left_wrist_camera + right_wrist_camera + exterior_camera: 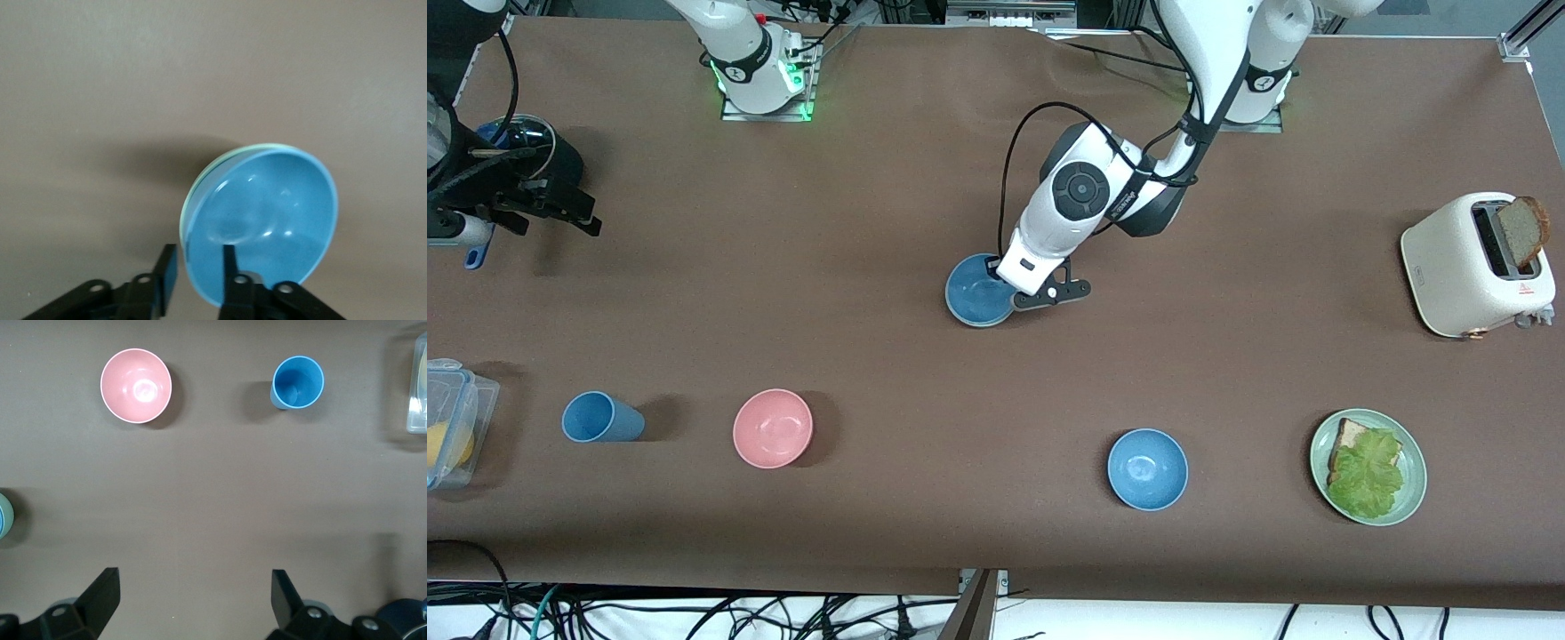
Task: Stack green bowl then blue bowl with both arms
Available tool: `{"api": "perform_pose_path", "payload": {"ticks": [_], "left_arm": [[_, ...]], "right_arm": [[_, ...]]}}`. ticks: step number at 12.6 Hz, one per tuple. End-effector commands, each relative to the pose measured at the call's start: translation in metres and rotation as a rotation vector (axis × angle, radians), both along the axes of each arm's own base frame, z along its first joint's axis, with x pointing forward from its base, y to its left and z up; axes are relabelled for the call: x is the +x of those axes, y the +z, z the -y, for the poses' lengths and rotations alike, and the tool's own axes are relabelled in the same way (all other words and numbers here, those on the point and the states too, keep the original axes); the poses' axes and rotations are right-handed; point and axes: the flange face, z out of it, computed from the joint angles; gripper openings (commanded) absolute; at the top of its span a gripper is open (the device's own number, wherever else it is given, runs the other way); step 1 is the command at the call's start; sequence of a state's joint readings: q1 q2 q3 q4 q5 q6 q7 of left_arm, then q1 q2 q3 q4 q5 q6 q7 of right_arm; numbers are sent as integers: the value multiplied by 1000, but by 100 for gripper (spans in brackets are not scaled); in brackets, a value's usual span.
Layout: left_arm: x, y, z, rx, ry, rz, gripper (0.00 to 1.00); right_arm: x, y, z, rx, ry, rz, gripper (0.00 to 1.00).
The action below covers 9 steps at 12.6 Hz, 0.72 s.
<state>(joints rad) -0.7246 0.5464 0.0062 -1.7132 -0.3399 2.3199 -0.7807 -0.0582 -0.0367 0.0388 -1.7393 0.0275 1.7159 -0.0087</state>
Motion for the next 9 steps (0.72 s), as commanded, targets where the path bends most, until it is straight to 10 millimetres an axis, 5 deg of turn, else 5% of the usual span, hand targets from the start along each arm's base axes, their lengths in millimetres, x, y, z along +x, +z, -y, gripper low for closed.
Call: {"api": "perform_pose_path", "payload": {"ticks": [1,4,9], "left_arm": [[21,39,-9,1,14,29,100],[58,116,-52,37,0,16,100],[96,222,-197,159,-188,129,100]], "right_arm": [[2,5,2,-7,5,-12,100],[1,4,1,-7,0,-17,100],[1,5,0,-7,2,-15,100]]}}
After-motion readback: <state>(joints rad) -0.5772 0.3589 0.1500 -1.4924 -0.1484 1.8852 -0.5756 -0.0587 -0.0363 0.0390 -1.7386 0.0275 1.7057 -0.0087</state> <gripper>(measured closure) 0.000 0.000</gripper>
